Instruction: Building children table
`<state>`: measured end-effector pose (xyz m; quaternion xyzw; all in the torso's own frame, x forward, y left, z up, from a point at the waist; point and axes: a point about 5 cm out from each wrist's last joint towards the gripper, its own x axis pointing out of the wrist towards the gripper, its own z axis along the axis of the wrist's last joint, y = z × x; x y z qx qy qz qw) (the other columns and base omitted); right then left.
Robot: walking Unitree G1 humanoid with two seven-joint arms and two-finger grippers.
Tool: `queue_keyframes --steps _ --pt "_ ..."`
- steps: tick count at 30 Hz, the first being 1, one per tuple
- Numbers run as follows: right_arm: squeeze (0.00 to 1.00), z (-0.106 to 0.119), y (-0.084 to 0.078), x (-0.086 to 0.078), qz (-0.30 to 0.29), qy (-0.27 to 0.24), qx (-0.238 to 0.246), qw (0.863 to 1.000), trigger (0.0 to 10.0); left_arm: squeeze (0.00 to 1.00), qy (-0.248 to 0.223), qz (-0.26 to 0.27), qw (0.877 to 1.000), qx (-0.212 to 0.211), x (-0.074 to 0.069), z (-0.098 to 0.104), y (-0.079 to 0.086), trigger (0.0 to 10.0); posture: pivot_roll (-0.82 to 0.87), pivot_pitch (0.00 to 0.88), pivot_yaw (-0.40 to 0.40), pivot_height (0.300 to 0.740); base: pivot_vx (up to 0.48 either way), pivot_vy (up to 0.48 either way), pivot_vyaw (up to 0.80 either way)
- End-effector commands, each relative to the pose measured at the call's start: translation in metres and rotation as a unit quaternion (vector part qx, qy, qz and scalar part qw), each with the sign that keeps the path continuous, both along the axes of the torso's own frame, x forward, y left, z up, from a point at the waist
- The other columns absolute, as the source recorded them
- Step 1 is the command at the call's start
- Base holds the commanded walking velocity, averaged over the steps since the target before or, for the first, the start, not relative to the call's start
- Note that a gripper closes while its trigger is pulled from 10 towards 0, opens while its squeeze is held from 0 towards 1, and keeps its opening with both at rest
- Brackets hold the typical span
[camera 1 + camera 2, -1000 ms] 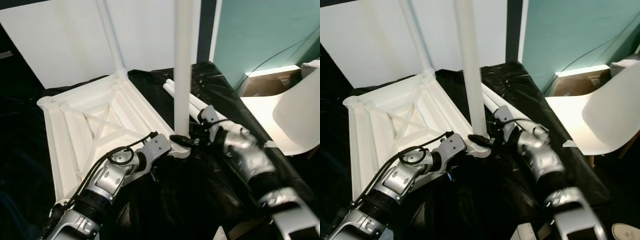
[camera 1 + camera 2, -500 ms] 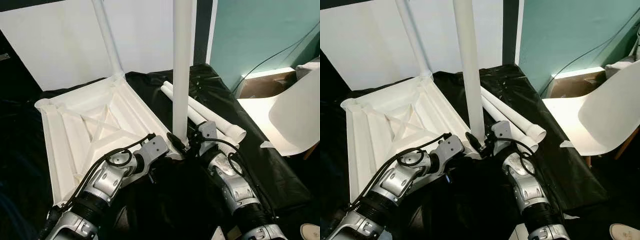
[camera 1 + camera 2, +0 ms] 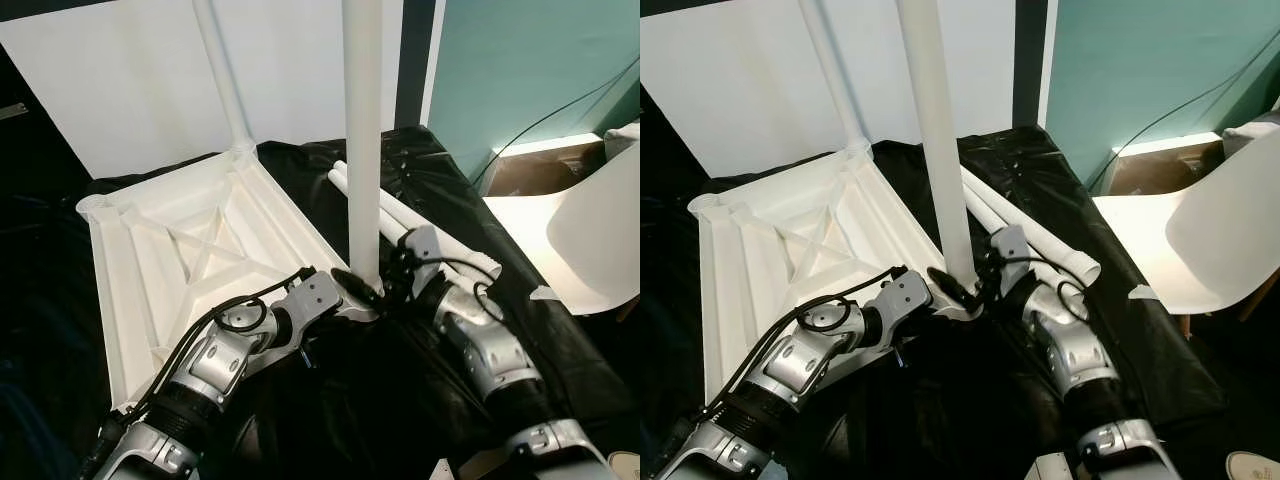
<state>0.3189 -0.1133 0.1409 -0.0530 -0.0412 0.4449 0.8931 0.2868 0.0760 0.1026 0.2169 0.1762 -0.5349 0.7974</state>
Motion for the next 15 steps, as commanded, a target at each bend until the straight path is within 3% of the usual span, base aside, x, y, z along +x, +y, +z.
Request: queue_keyframes --steps 1,5,6,15 --pt "0.0 0.001 -0.003 0.004 0.035 0.01 -0.013 0.999 10.0 0.0 0.078 -0.022 0.996 0.025 -0.017 -0.033 0.001 10.0 0.05 0.0 0.054 0.74 0.0 0.0 0.0" --pt "0.0 0.001 -0.005 0.006 0.05 0.015 -0.024 0.998 10.0 0.0 0.078 -0.022 0.996 0.025 -0.017 -0.033 0.001 10.0 0.05 0.0 0.052 0.74 0.0 0.0 0.0" --pt "0.0 0.002 -0.007 0.009 0.069 0.032 -0.029 0.997 0.0 0.0 0.078 -0.021 0.996 0.024 -0.018 -0.033 0.0 10.0 0.06 0.0 0.05 0.74 0.0 0.0 0.0" --pt "0.0 0.003 -0.016 0.014 0.114 0.088 -0.028 0.989 0.0 0.0 0.077 -0.018 0.997 0.021 -0.018 -0.032 0.001 10.0 0.06 0.0 0.046 0.74 0.0 0.0 0.0"
